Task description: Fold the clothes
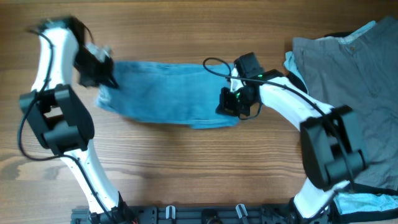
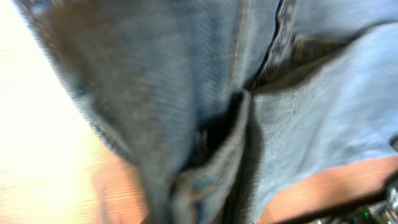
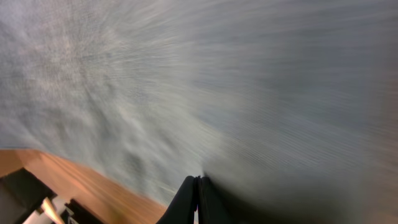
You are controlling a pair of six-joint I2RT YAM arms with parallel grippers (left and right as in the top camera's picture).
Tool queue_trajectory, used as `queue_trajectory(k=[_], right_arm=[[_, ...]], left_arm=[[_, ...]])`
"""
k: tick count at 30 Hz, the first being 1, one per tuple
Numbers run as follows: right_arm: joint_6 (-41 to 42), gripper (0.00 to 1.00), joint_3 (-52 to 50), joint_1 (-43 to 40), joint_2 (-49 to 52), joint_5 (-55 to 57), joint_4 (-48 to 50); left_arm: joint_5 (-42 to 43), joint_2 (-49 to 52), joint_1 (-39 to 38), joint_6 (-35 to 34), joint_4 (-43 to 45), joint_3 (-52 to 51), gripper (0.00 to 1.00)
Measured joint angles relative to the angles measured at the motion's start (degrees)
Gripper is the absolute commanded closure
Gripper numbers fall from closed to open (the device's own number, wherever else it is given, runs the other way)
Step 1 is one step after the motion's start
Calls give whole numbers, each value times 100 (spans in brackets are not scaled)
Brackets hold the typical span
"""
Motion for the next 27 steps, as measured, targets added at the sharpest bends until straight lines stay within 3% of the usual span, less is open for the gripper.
queue_trajectory(k=[2,5,12,17,24,27], right_arm=[[-66,96,0,-92,-398,55,127],[-184,96,0,-133,-570,151,297],[-260,96,0,101,-4,330,1425],[-59,96,142,98,682,507,1095],[-37,96,186,92,726,433,1064],[-37,96,190,87,726,431,1047]], left_arm=[[-345,-44,52,-120,-411,1143,96],[-612,-105,-282,-243,-557,1821,96],[-887,-94,-1521,-581,-400,1827,90],[-929,-94,-1709,-837,-350,1827,92],[-474,-94,-2111,-1193,566,1784,74],[-369,-46,-2553,-1335,874,1781,60]])
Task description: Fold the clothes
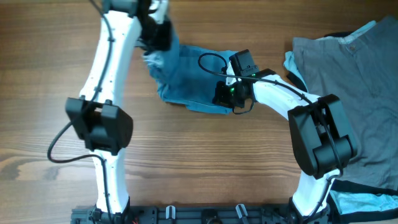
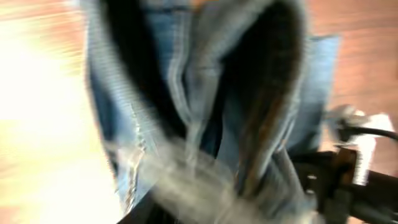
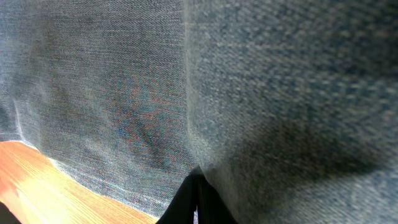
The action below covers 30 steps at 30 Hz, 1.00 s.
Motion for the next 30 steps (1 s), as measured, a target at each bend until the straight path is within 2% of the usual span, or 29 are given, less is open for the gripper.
queue_trajectory(k=[1,2,4,6,9,13,14,16,18,20,21,23,24,26,28,30], right_arm=[[0,96,0,0,0,0,-4],[0,96,2,0,2,0,-13],[20,93,4,0,4,-2,-24],[-9,92,20,-20,7,-66,-109],[-214,87,22,-83,-122,-142,-846],[-841,87,-153,-404,-1373,142,-1340],[-966,87,-151,-494,-2135,358,-1351],[-1025,84,-149,-529,-2728,529,-1344],[-1102,77,-146,-533,-3154,634,-1261],[-1008,60,-146,-533,-3095,678,-1088],[-986,51,-149,-533,-3032,675,-1005],[-868,25,-149,-531,-2771,557,-573],[-798,19,-149,-511,-2590,472,-343],[-640,19,-149,-411,-2157,358,127],[-540,20,-149,-284,-1720,278,592],[-376,30,-153,-175,-1261,105,1097]], left_arm=[[55,59,-197,-92,146,0,52],[90,140,-363,-114,240,0,28],[197,428,-772,-195,387,-2,18],[203,621,-1023,-227,396,-31,16],[203,675,-1180,-238,356,-83,17],[260,671,-1113,-238,269,-83,16],[267,669,-1058,-238,262,-83,18],[286,636,-975,-247,258,-85,27],[306,455,-745,-262,238,-85,48],[313,146,-474,-256,232,-85,69],[319,-57,-304,-264,229,-85,73],[326,-470,52,-275,227,-85,75],[326,-616,175,-275,225,-83,71],[326,-1003,590,-269,225,-83,28],[326,-1156,798,-260,173,-74,24],[323,-1174,892,-175,-70,-74,25]])
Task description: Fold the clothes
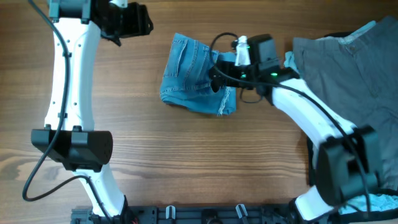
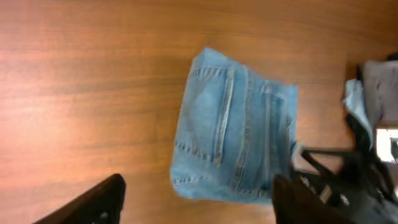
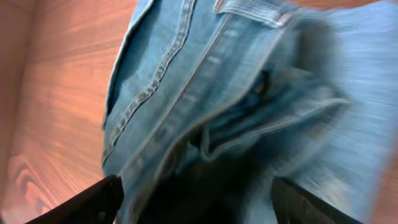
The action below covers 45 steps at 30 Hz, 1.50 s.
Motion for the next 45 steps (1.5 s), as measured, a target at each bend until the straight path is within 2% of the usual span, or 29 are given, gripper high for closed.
queue_trajectory(k=[2,3,4,5,6,8,10,16,17,19,22,25,27,29,31,34,35,37,40,42,45], right_arm=[[190,58,-7,55,317,-280,413],[319,81,-11,57,378,-374,501],[365,91,-11,57,400,-452,605],[413,94,-11,57,404,-544,702],[433,92,-11,57,404,-649,809],[485,96,-11,52,404,-901,1008],[492,96,-11,52,404,-999,1025],[588,96,-9,-282,404,-1008,407],[605,96,-9,-457,404,-1003,197],[634,95,0,-682,404,-986,-155],[654,96,0,-850,404,-605,-927],[651,92,4,-817,404,-302,-1294],[654,80,4,-811,404,-136,-1443],[595,76,4,-817,402,13,-1585],[422,73,4,-841,393,26,-1600],[22,69,4,-903,118,-7,-1613],[-83,71,2,-922,-76,-74,-1604],[-216,81,0,-942,-586,-299,-1521],[-280,85,0,-881,-1137,-551,-1392],[-297,85,0,-715,-1099,-553,-1401],[-256,91,4,-319,-634,-387,-1447]], left_arm=[[2,15,2,160,-109,-4,32],[2,22,-24,232,-251,-7,38],[2,26,-39,267,-254,-11,39],[2,44,-52,275,-258,-13,39],[9,63,-74,315,-256,-37,39],[107,177,-151,337,-238,-160,34],[179,332,-256,393,-221,-247,34],[262,1088,-914,466,-195,-455,32],[271,1156,-1058,466,-157,-455,34],[286,1231,-1250,463,-94,-455,44],[308,1445,-1563,525,55,-455,64],[326,1812,-1729,555,146,-455,68],[326,2223,-1818,549,166,-455,68],[323,2592,-1871,549,188,-442,62],[374,2804,-1888,549,186,-387,62],[422,2863,-1888,557,127,-302,48],[476,2863,-1878,540,90,-280,44],[568,2861,-1840,564,-98,-177,36],[595,2833,-1672,566,-514,76,24],[531,2614,-1419,560,-535,168,20],[330,2035,-1060,568,-507,221,18]])
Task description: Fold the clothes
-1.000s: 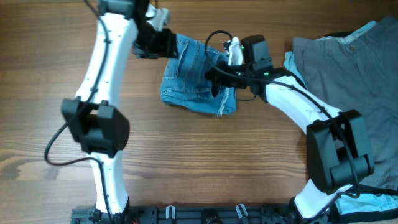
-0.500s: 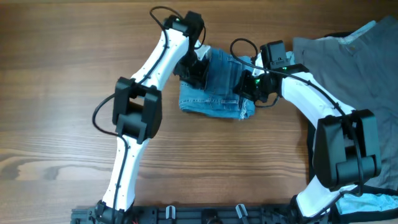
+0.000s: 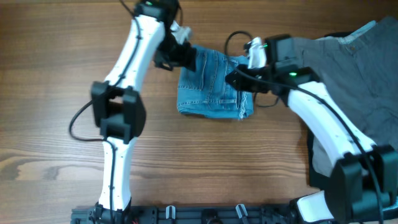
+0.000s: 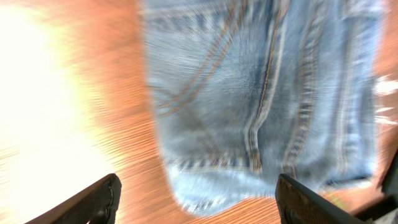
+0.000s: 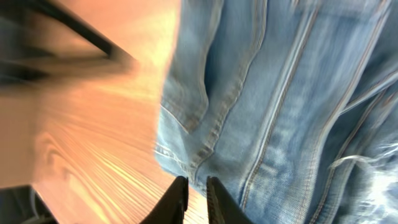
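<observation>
The blue jeans (image 3: 214, 87) lie folded into a compact packet at the table's middle back. They also fill the left wrist view (image 4: 261, 93) and the right wrist view (image 5: 292, 93). My left gripper (image 3: 185, 57) is at the packet's upper left corner, open wide, with nothing between its fingers (image 4: 196, 182). At the packet's right edge is my right gripper (image 3: 235, 79). Its fingers (image 5: 196, 182) are drawn together to a thin slit just above the denim hem, holding nothing.
A grey garment (image 3: 348, 62) lies spread at the right side of the wooden table (image 3: 186, 162). Light blue cloth (image 3: 291, 62) peeks out at its left edge, and again as a strip (image 3: 367, 202) at the bottom right.
My left gripper was far off at the top left and is now at the packet's upper left corner, still open. The right gripper has shut. The packet sits slightly further right and nearer.
At first the jeans lay stretched out, with a gripper shut on each end. Then the left end was over toward the right end. Then both grippers were open and the jeans lay folded. Now both grippers are at the packet.
</observation>
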You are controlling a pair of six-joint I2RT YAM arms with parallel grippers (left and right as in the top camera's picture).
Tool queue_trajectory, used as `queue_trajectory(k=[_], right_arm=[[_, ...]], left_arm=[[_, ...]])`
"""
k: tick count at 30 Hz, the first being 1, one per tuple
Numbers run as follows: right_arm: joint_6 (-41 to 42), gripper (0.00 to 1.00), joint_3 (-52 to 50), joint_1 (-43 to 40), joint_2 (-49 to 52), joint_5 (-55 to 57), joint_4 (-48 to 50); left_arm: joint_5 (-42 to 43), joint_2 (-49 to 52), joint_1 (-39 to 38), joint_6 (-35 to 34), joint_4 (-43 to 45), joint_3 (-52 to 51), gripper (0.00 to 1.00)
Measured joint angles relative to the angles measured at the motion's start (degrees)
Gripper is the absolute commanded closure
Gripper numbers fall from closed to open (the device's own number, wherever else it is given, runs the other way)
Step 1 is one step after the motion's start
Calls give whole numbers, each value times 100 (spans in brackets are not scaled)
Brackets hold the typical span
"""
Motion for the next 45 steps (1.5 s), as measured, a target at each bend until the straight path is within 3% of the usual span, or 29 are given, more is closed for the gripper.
queue_trajectory(k=[2,5,9,13,15,16,21,22,24,26,27,30,34,39,45], right_arm=[[195,86,0,234,581,389,-201],[754,87,7,251,1414,1141,-389],[968,86,219,109,1633,940,-518],[640,83,210,9,1624,619,-529],[422,82,120,15,1397,632,-612],[308,81,48,11,1156,675,-658],[142,81,-42,9,-999,1598,-638],[153,81,-42,9,-1381,1816,-643],[286,81,-42,-22,-1838,2129,-695],[437,78,-42,-127,-2079,2402,-728],[527,77,-42,-212,-2129,2503,-756],[791,77,-42,-516,-2135,2634,-855],[748,78,-42,-767,-2129,2682,-846],[-345,81,-42,-776,-1696,1727,-597],[-994,78,-42,-776,-557,752,-291]], left_arm=[[-144,-496,282,2,2,44,18],[-138,-1049,732,2,0,127,22],[385,-1180,1163,0,-44,149,24],[667,-1178,1082,0,-181,146,22],[752,-1178,898,0,-474,149,27],[763,-1178,815,0,-605,146,36],[811,-1178,363,70,-1054,146,40],[811,-1178,249,70,-1086,146,52],[782,-1178,13,90,-1095,146,63],[518,-1178,-273,63,-1029,125,88],[304,-1178,-442,-50,-887,68,96],[20,-1176,-662,-444,-485,-529,96],[164,-1137,-706,-846,507,-2293,96],[739,-1071,-743,-1360,2424,-4365,96],[640,-1447,-581,-2339,3447,-5053,96]])
